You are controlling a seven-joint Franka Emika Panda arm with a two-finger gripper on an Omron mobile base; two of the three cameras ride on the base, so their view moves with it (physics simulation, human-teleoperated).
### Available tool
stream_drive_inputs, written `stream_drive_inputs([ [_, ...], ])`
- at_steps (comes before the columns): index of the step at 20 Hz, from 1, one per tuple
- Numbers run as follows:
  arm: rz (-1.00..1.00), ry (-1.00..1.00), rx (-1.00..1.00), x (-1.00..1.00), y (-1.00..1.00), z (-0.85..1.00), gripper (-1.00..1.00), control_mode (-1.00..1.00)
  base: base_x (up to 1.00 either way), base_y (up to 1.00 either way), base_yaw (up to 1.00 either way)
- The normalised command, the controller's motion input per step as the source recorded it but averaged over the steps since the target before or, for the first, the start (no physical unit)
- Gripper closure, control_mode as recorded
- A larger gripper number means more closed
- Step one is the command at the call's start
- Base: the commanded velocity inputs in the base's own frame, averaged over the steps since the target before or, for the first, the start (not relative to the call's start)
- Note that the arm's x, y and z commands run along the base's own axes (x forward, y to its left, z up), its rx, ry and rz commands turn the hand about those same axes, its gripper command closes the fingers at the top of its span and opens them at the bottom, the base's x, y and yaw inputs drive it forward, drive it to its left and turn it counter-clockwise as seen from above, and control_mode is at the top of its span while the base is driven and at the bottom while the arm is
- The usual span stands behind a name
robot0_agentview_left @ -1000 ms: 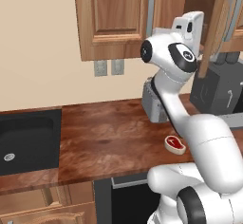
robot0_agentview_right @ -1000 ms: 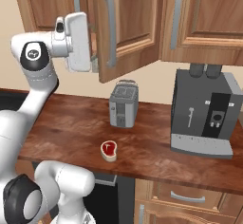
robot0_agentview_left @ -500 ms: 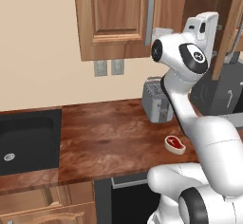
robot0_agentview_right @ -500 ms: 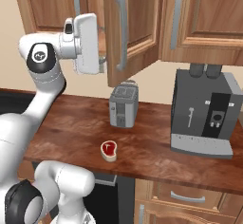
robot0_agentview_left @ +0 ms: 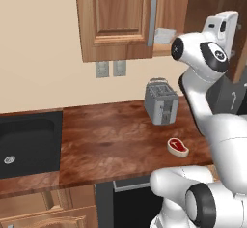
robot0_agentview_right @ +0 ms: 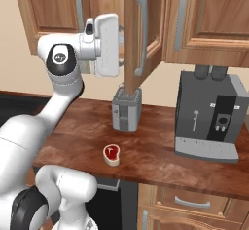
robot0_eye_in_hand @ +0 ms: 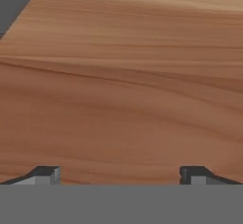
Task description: Retrieve the tupperware from the cabinet, then place the raw meat into the tupperware to avoid contamination.
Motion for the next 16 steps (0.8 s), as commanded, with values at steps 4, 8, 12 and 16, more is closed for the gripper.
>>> stream_drive_inputs([
  [4,0.00,0.02,0.01,0.00,-0.53,0.00,-1.00,-1.00,0.00,0.00,0.00],
  [8,0.00,0.03,0.01,0.00,-0.50,0.00,-1.00,-1.00,0.00,0.00,0.00],
  [12,0.00,0.03,0.01,0.00,-0.46,0.00,-1.00,-1.00,0.00,0.00,0.00],
  [16,0.02,0.04,0.01,0.00,-0.40,0.00,-1.00,-1.00,0.00,0.00,0.00],
])
